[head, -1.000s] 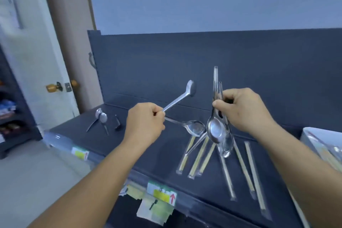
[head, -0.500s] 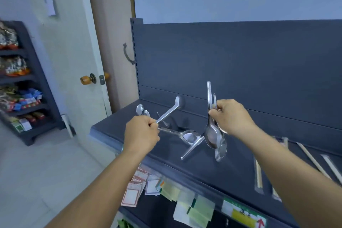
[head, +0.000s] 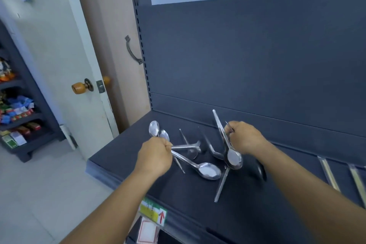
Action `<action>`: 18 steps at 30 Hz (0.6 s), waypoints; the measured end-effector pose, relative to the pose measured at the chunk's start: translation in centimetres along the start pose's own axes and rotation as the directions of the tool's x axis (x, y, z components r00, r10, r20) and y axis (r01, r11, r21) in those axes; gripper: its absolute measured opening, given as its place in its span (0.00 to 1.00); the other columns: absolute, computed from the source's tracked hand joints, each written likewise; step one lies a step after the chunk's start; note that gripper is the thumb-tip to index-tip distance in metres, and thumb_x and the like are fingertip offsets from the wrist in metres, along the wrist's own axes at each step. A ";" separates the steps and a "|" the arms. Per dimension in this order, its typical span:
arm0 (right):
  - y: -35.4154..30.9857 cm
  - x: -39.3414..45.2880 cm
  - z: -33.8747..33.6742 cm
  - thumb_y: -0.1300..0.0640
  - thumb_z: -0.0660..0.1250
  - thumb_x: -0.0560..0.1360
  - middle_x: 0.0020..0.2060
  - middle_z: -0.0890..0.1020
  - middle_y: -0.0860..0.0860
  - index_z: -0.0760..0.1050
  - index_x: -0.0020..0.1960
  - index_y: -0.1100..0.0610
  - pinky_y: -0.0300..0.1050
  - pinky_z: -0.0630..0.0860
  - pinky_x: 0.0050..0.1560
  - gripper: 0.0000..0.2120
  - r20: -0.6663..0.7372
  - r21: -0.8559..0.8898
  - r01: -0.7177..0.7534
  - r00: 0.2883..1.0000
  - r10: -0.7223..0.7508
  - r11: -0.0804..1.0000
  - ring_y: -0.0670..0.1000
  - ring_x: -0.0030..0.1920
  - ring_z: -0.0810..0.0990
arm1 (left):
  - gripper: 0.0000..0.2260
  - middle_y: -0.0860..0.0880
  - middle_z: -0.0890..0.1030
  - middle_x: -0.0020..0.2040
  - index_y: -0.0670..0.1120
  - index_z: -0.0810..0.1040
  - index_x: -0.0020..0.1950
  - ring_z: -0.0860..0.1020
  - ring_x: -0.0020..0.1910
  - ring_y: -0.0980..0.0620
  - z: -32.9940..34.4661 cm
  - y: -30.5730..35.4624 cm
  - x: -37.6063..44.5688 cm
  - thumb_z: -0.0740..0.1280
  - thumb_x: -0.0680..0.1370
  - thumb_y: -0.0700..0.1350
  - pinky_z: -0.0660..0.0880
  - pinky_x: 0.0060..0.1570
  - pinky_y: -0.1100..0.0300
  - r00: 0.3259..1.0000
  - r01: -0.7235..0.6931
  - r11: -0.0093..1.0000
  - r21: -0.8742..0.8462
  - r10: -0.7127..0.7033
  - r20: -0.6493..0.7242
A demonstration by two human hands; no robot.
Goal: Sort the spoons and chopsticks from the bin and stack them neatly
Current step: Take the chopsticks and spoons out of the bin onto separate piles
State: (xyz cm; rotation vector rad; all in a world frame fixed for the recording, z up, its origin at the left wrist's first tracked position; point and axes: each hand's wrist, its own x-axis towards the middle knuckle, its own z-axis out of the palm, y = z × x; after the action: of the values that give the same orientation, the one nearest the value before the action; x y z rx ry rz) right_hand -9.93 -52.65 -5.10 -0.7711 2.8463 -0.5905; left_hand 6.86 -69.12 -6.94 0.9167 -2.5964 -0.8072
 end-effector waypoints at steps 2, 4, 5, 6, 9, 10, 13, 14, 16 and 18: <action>0.0 0.7 0.5 0.64 0.58 0.75 0.51 0.78 0.49 0.73 0.54 0.51 0.40 0.69 0.40 0.13 0.028 0.011 -0.011 1.000 0.010 1.000 0.53 0.47 0.76 | 0.11 0.49 0.80 0.49 0.50 0.80 0.51 0.77 0.49 0.44 0.2 -0.4 0.9 0.58 0.79 0.42 0.68 0.44 0.61 1.000 -0.025 0.999 0.047 0.025 0.003; 0.3 1.0 0.9 0.64 0.56 0.76 0.58 0.77 0.52 0.70 0.63 0.55 0.41 0.68 0.44 0.16 0.047 -0.031 -0.009 0.999 0.010 0.999 0.55 0.52 0.76 | 0.08 0.49 0.79 0.48 0.49 0.77 0.50 0.75 0.46 0.45 0.5 -0.6 1.5 0.59 0.79 0.43 0.69 0.41 0.59 0.998 -0.066 0.992 0.106 0.064 0.020; 0.3 1.0 1.0 0.64 0.55 0.77 0.62 0.76 0.53 0.67 0.67 0.55 0.41 0.69 0.48 0.19 0.065 -0.040 -0.011 0.998 0.013 0.999 0.55 0.55 0.75 | 0.07 0.48 0.78 0.48 0.48 0.76 0.50 0.74 0.46 0.45 0.6 -0.7 1.7 0.59 0.78 0.43 0.70 0.40 0.58 0.996 -0.086 0.987 0.139 0.082 0.030; 0.4 0.8 1.0 0.63 0.56 0.77 0.66 0.73 0.52 0.64 0.71 0.55 0.41 0.69 0.53 0.22 0.092 -0.035 -0.019 0.995 0.022 0.999 0.55 0.60 0.74 | 0.07 0.47 0.78 0.50 0.48 0.76 0.53 0.74 0.48 0.44 0.7 -0.6 1.8 0.59 0.78 0.43 0.71 0.41 0.57 0.994 -0.103 0.980 0.168 0.097 0.043; 0.2 -0.9 0.7 0.56 0.57 0.79 0.72 0.66 0.51 0.52 0.77 0.51 0.43 0.67 0.62 0.28 0.129 -0.015 -0.021 0.991 0.023 1.000 0.54 0.68 0.68 | 0.15 0.47 0.75 0.61 0.48 0.71 0.66 0.72 0.58 0.45 1.1 0.0 1.4 0.60 0.79 0.46 0.71 0.48 0.56 0.981 -0.190 0.952 0.241 0.173 0.091; 0.2 -1.7 0.6 0.54 0.57 0.79 0.73 0.64 0.51 0.51 0.77 0.50 0.44 0.66 0.63 0.29 0.123 -0.015 -0.013 0.992 0.015 1.000 0.54 0.70 0.67 | 0.15 0.48 0.74 0.61 0.47 0.71 0.66 0.72 0.59 0.46 1.2 0.3 1.0 0.60 0.79 0.46 0.71 0.50 0.55 0.972 -0.229 0.942 0.246 0.210 0.100; -0.2 -4.8 0.3 0.51 0.56 0.80 0.75 0.60 0.49 0.52 0.77 0.51 0.44 0.61 0.67 0.28 0.094 -0.014 0.010 0.995 -0.009 1.000 0.52 0.73 0.61 | 0.17 0.50 0.73 0.61 0.48 0.68 0.68 0.70 0.63 0.48 1.5 1.1 -0.6 0.59 0.79 0.47 0.69 0.58 0.56 0.937 -0.346 0.908 0.239 0.318 0.146; -0.4 -6.0 0.2 0.49 0.56 0.80 0.75 0.59 0.48 0.52 0.77 0.51 0.45 0.59 0.69 0.27 0.080 -0.016 0.015 0.997 -0.014 1.000 0.51 0.74 0.59 | 0.19 0.51 0.72 0.63 0.48 0.66 0.71 0.68 0.65 0.49 1.5 1.3 -1.2 0.59 0.80 0.47 0.67 0.61 0.57 0.923 -0.379 0.893 0.244 0.348 0.162; -0.7 -8.6 0.2 0.48 0.56 0.80 0.74 0.61 0.48 0.55 0.76 0.53 0.45 0.59 0.69 0.26 0.038 -0.009 0.015 0.999 -0.015 1.000 0.51 0.73 0.59 | 0.21 0.51 0.69 0.68 0.48 0.62 0.73 0.65 0.68 0.50 1.4 1.9 -2.7 0.58 0.80 0.49 0.63 0.66 0.57 0.897 -0.440 0.859 0.262 0.404 0.179; -0.9 -11.5 0.3 0.49 0.57 0.79 0.71 0.66 0.49 0.60 0.73 0.54 0.45 0.63 0.65 0.24 -0.010 0.008 0.020 1.000 -0.020 1.000 0.52 0.70 0.63 | 0.22 0.51 0.67 0.70 0.47 0.60 0.74 0.63 0.69 0.50 1.3 2.6 -4.4 0.57 0.81 0.49 0.61 0.67 0.58 0.866 -0.500 0.822 0.273 0.463 0.190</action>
State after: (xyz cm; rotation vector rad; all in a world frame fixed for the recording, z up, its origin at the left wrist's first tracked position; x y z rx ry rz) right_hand 0.37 -47.59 -4.69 -0.7986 2.8468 -0.6105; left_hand 8.40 -64.03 -6.76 0.2383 -2.9192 -0.3183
